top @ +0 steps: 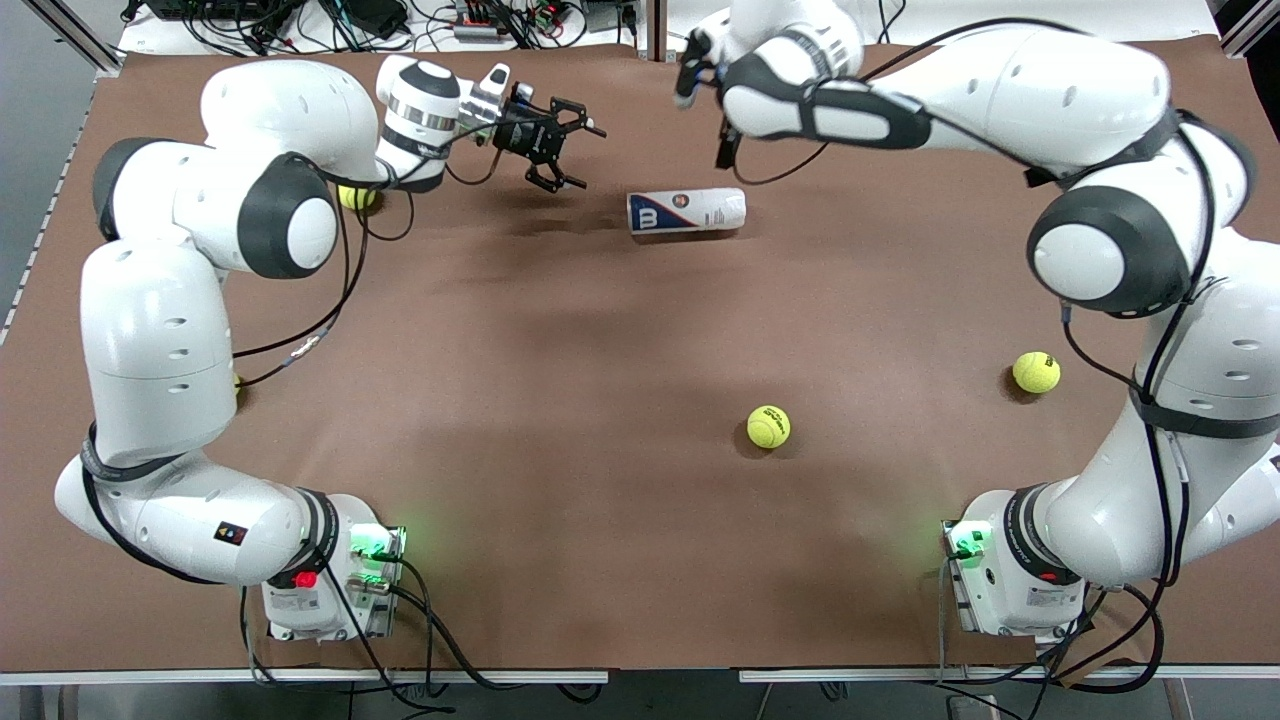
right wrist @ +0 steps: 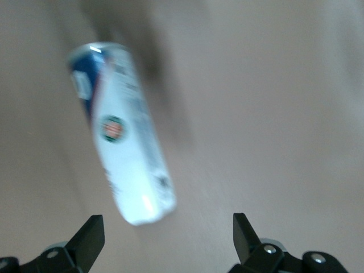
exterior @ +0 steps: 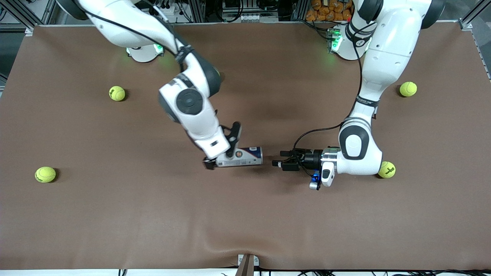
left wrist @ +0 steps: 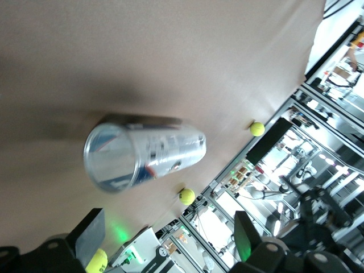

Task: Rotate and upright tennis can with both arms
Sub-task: 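Release the can and withdraw the right gripper while the left gripper grasps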

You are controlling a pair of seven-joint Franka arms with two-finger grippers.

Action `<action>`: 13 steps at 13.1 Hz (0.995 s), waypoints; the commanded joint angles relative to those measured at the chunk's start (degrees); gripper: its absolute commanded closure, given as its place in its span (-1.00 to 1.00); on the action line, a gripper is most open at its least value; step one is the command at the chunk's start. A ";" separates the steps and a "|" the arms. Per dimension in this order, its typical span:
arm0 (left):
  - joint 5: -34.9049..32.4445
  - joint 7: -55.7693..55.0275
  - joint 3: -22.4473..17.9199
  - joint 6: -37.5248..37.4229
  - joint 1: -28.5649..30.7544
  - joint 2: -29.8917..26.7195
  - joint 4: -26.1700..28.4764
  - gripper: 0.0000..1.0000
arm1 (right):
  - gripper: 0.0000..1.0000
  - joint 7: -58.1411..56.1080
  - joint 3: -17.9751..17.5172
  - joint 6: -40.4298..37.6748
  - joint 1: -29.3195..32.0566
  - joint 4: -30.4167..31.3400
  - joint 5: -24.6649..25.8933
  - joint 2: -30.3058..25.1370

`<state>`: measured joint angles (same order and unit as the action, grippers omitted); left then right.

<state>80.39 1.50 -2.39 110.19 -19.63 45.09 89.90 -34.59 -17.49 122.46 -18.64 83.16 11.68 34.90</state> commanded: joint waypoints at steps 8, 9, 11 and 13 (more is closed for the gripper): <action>5.22 9.48 0.45 2.75 -3.05 2.46 2.03 -1.00 | -1.00 10.95 -0.02 -25.92 19.76 1.22 -3.93 -16.87; 5.30 10.27 0.54 2.66 -3.05 2.37 2.99 -1.00 | -1.00 10.86 2.78 -26.91 20.48 1.21 -5.60 -18.80; 5.30 11.07 1.41 2.58 -2.79 1.76 5.02 -1.00 | -1.00 10.78 10.16 -29.71 19.96 1.65 -8.50 -22.41; 5.30 12.64 2.47 2.58 -2.34 1.14 6.78 -1.00 | -1.00 10.95 14.21 -33.76 20.22 1.74 -9.65 -24.96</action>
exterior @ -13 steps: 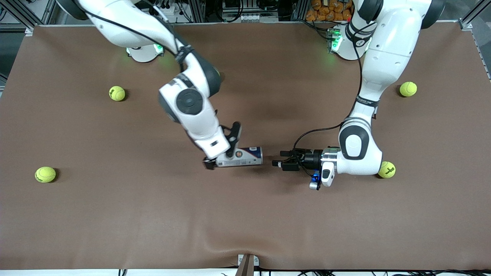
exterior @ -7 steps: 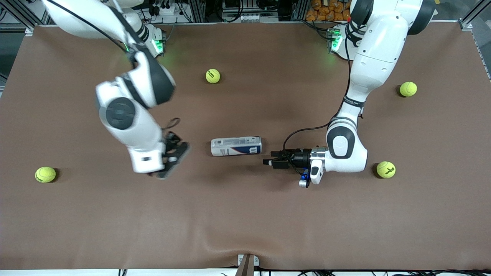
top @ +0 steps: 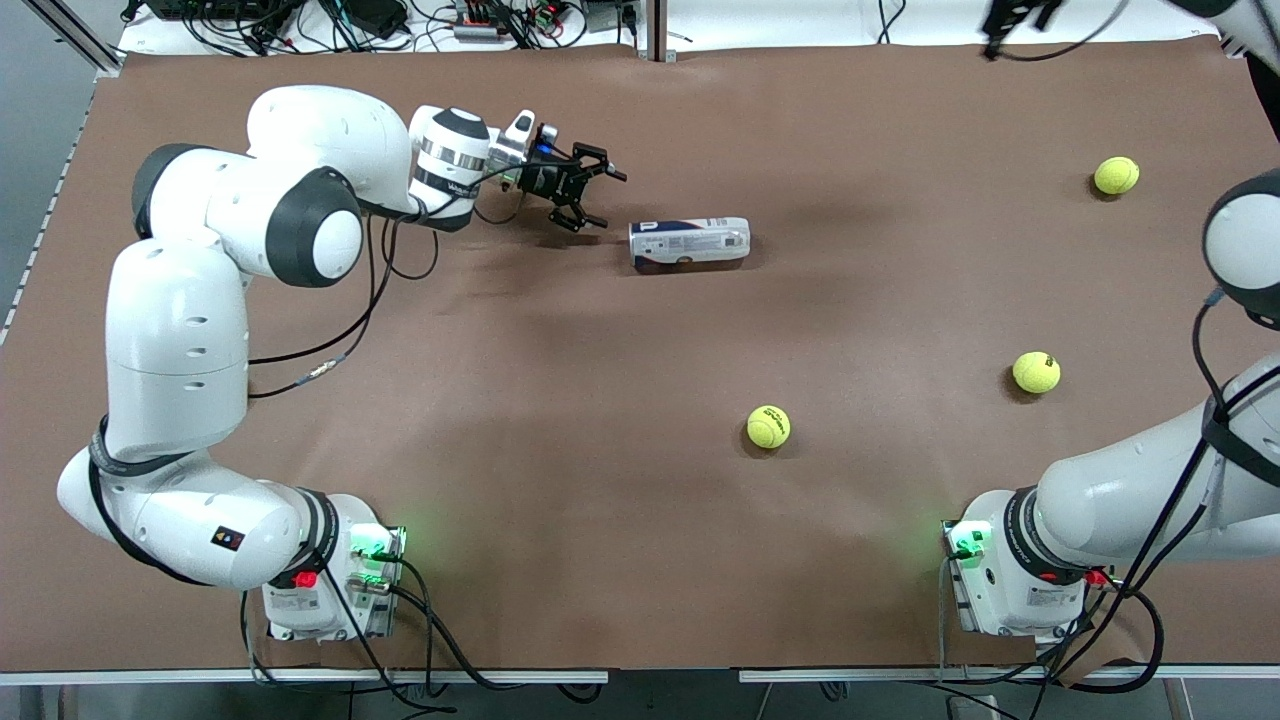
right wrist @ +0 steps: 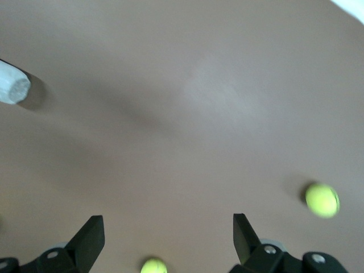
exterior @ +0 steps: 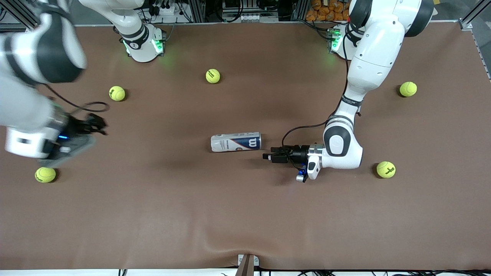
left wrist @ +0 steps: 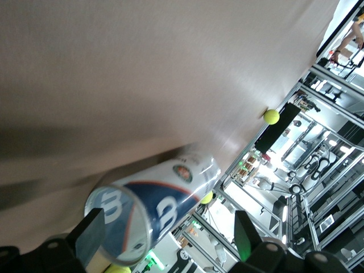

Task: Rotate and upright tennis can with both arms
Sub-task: 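Release the can and withdraw the right gripper while the left gripper grasps, then rotate the can upright with the left gripper, lifting its end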

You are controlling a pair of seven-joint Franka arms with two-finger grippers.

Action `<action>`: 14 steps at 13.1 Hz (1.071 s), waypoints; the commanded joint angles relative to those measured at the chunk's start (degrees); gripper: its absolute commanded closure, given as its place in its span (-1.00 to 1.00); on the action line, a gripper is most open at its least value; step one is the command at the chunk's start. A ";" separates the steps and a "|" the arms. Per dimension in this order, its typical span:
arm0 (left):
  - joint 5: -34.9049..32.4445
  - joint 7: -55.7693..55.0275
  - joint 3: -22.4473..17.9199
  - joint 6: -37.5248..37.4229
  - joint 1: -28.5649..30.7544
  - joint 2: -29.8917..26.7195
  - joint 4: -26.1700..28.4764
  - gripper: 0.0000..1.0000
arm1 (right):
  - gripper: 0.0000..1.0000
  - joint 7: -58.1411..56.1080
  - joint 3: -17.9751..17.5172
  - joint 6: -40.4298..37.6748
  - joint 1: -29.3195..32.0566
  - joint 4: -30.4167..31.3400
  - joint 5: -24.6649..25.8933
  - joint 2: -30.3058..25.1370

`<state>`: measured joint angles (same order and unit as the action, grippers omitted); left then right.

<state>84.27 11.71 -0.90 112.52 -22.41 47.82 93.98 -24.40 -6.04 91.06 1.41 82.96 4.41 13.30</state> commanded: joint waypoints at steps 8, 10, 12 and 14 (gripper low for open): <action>9.60 4.81 1.08 1.91 -2.38 0.61 0.59 -0.85 | -1.00 11.81 10.43 -14.32 1.05 1.94 -7.21 -11.27; 9.60 4.81 0.99 2.00 -2.38 2.27 -1.60 -0.62 | -1.00 15.77 10.00 -15.74 0.35 2.30 -7.22 -12.86; 10.12 4.12 0.99 2.00 -2.47 3.33 -4.06 -0.22 | -1.00 18.67 9.82 -15.83 -0.71 2.21 -7.22 -13.47; 10.65 3.93 0.99 2.00 -2.82 3.34 -4.42 0.22 | -1.00 21.31 9.21 -16.09 -0.62 2.30 -7.22 -14.88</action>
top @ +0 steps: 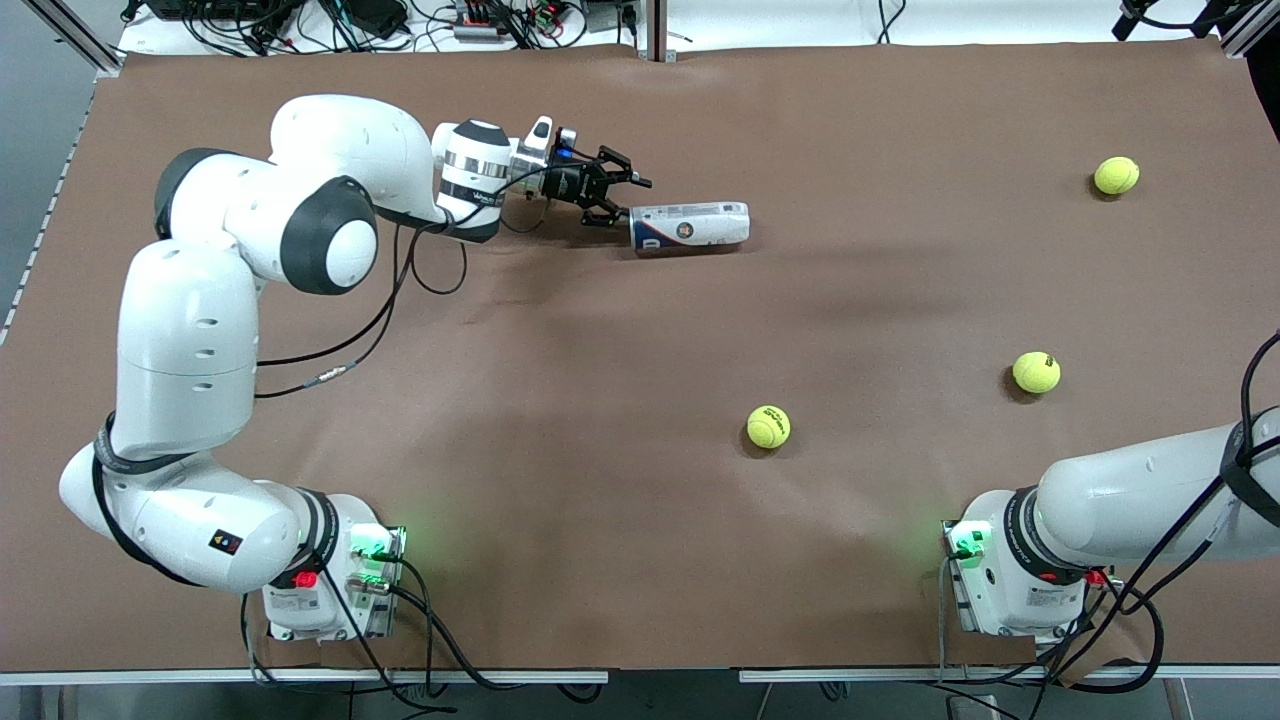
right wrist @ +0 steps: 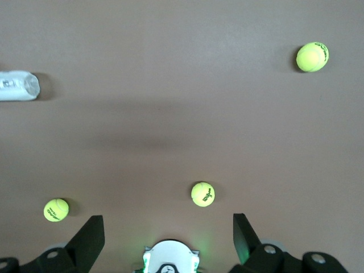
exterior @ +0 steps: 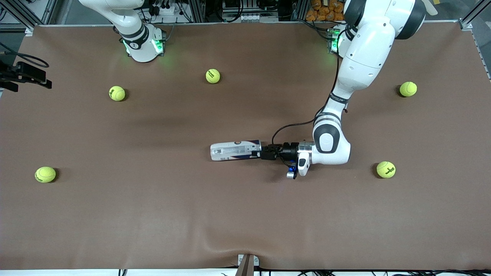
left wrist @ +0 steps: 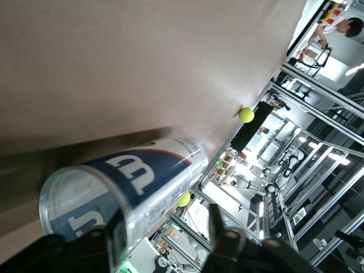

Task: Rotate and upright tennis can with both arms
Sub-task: 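Rotate the can upright with the left gripper, lifting its end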

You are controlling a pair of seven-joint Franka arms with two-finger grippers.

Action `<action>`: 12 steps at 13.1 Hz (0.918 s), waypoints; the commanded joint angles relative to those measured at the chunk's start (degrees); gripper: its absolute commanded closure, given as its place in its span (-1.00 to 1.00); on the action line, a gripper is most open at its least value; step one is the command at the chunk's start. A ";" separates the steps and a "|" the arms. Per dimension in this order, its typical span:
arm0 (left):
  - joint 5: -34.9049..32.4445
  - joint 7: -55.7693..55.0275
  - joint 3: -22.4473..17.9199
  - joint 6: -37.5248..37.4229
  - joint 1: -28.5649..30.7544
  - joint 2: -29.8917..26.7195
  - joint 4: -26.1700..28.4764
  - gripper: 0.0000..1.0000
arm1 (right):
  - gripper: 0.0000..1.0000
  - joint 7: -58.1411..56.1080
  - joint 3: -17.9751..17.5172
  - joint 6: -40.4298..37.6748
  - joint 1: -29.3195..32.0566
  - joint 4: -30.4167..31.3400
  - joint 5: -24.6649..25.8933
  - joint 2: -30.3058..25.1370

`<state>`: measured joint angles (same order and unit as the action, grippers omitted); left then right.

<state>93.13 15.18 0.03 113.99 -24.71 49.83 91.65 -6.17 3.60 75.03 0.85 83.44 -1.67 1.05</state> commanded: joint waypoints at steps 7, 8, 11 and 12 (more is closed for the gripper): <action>-4.93 -3.12 -1.08 0.62 -0.16 -4.28 -4.10 1.00 | -1.00 7.12 -0.26 0.20 -0.06 0.24 -1.33 -3.24; -8.80 -6.27 -1.17 0.53 -0.07 -6.39 -4.54 1.00 | -1.00 7.05 -0.26 0.29 -0.06 -0.90 -0.88 -2.98; -22.59 -20.49 -1.08 0.53 -0.51 -13.51 -5.95 1.00 | -1.00 6.26 0.00 0.46 0.38 -1.97 -0.97 -2.63; -27.95 -24.55 -0.65 0.44 -0.51 -15.27 -6.47 1.00 | -1.00 6.35 -0.08 0.64 0.29 -2.14 -0.88 -2.37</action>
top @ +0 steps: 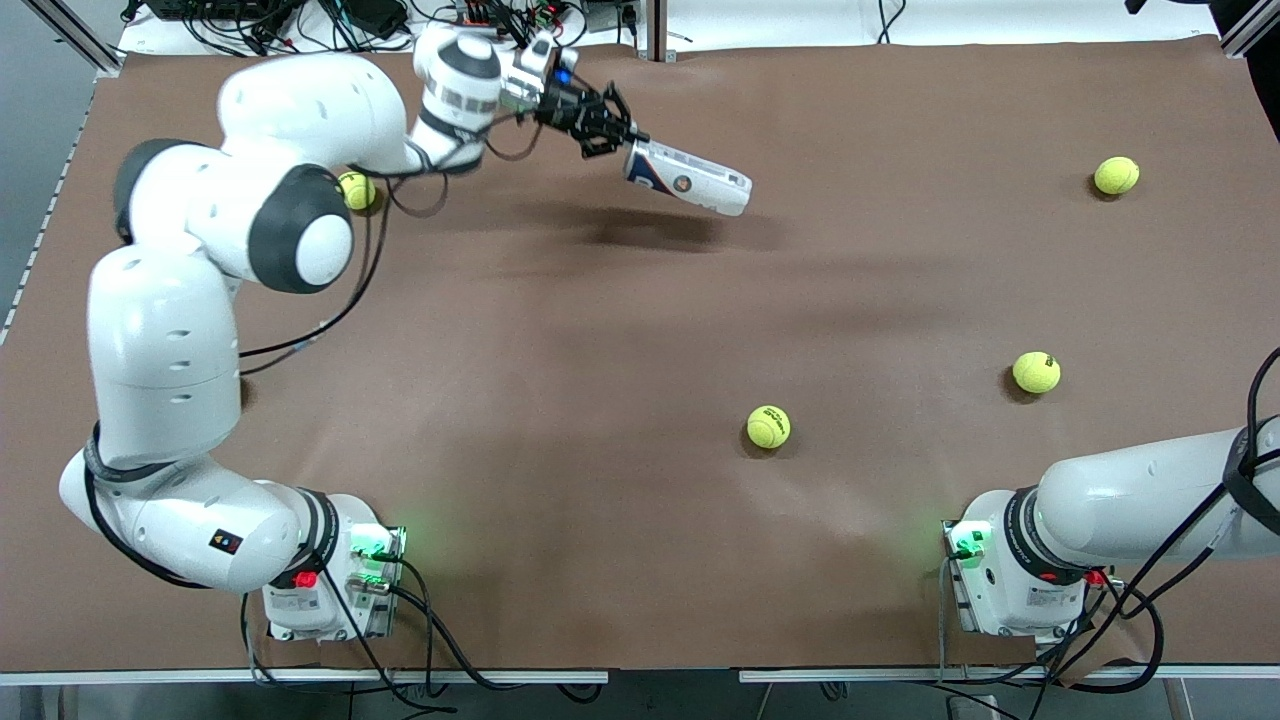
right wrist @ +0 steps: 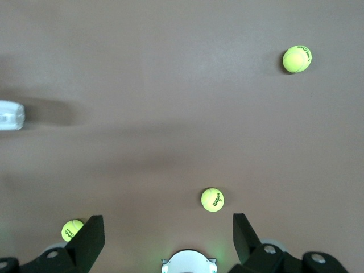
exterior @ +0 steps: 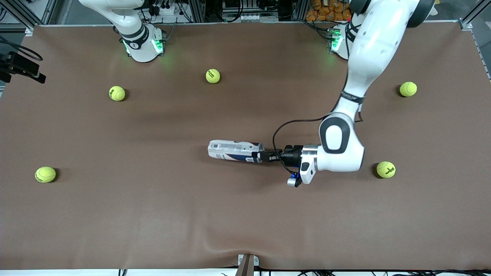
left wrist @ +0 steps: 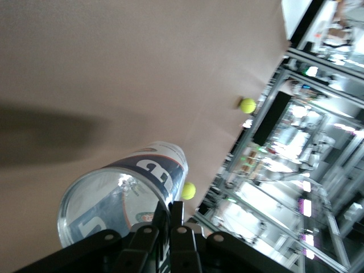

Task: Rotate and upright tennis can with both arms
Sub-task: 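Rotate the can upright with the left gripper, lifting its end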

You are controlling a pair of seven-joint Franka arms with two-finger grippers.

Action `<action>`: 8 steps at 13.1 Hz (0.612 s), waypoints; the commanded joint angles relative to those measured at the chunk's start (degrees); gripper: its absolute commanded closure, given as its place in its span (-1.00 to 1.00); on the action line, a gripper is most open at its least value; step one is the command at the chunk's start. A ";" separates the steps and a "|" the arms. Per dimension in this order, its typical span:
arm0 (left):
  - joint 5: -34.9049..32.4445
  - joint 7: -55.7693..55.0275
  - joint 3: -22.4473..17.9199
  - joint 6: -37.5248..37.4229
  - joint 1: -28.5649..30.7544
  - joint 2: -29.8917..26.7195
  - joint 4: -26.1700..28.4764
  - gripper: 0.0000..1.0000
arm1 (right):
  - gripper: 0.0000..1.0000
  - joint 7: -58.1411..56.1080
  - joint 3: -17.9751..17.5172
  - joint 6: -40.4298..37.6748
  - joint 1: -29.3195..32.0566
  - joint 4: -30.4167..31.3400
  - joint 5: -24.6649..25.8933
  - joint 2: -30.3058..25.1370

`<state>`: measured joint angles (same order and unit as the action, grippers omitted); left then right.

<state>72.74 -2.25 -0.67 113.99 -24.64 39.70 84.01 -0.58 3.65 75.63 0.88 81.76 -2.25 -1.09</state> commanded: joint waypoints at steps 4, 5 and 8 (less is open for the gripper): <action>-37.94 -28.37 1.02 -0.88 -6.88 -8.32 -6.83 1.00 | -1.00 0.76 0.13 0.83 0.70 -1.87 -0.21 0.21; -43.76 -32.95 1.03 -0.97 -9.52 -8.15 -9.63 1.00 | -1.00 0.93 0.22 0.83 1.14 -1.96 -0.30 0.21; -54.06 -36.25 -0.46 -0.62 -17.87 -7.62 -11.15 1.00 | -1.00 1.02 0.22 0.75 1.14 -1.96 -0.21 0.21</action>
<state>24.65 -37.02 0.70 113.15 -38.09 30.61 75.09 -0.44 4.31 76.69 1.34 80.80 -2.22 -1.08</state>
